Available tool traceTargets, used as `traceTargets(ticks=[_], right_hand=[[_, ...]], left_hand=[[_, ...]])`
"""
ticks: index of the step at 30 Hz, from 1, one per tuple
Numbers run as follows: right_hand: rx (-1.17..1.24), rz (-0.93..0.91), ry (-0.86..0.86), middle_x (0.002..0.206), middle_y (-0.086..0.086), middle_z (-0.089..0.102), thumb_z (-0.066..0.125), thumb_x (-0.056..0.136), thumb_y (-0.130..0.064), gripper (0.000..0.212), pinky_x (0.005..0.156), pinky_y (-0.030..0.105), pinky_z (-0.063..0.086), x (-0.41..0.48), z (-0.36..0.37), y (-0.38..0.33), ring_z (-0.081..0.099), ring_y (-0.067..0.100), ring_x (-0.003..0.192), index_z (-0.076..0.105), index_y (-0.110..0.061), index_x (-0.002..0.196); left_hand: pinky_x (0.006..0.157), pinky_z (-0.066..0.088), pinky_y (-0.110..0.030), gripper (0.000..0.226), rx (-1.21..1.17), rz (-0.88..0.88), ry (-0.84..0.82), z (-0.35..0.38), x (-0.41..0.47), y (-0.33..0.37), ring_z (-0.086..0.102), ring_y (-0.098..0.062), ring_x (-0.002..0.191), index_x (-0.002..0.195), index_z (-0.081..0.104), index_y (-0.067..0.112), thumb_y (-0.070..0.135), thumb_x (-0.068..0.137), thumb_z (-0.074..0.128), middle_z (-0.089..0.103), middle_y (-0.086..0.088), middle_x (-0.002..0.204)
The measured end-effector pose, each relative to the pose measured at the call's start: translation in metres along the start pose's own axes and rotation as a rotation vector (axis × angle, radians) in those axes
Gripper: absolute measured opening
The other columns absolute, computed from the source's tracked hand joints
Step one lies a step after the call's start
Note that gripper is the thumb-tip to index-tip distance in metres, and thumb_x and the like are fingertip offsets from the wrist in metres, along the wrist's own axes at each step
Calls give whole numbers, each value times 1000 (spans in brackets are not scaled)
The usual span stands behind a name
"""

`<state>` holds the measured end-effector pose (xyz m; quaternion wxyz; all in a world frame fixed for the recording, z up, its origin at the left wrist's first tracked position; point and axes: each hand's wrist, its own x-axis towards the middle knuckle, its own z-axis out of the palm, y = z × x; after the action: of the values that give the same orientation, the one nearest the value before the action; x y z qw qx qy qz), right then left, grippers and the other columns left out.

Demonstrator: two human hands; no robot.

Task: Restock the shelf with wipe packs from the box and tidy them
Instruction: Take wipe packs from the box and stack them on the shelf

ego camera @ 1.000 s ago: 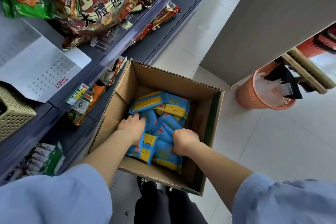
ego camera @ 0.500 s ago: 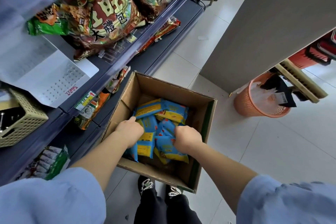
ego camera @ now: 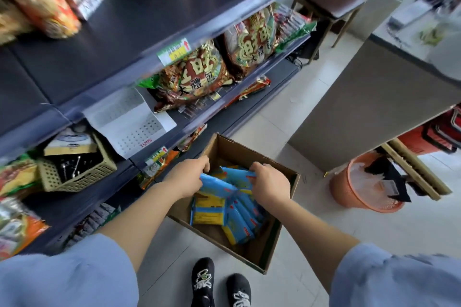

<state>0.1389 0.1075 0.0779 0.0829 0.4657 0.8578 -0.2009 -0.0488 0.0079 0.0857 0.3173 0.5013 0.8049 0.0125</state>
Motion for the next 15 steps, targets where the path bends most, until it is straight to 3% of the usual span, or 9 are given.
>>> traceTargets(ticks=[5, 9, 12, 15], right_hand=[[88, -43, 108, 105, 5, 65, 50, 96, -31, 22, 66, 34, 41, -2, -51, -26, 60, 30, 97, 50, -17, 112], [198, -77, 184, 102, 2, 65, 53, 97, -34, 20, 62, 31, 39, -5, -95, -54, 61, 27, 91, 53, -19, 110], [289, -115, 223, 99, 0, 67, 58, 94, -35, 16, 63, 34, 48, -7, -123, -78, 60, 22, 84, 58, -22, 104], [385, -157, 243, 94, -5, 65, 62, 90, -37, 19, 63, 30, 47, -12, -150, -100, 58, 18, 80, 62, -25, 106]], left_hand=[[64, 39, -28, 23, -297, -140, 233, -52, -39, -3, 55, -17, 81, 86, 52, 23, 15, 80, 73, 59, 2, 89], [63, 55, -33, 23, -605, -199, 407, -89, -73, -10, 59, -18, 74, 75, 59, 25, 10, 76, 77, 60, -2, 84], [60, 58, -36, 25, -753, -223, 501, -112, -102, -16, 65, -24, 73, 79, 62, 25, 5, 77, 77, 63, -8, 89], [61, 57, -38, 27, -840, -274, 585, -134, -130, -23, 68, -26, 78, 85, 58, 14, 5, 73, 81, 66, -9, 89]])
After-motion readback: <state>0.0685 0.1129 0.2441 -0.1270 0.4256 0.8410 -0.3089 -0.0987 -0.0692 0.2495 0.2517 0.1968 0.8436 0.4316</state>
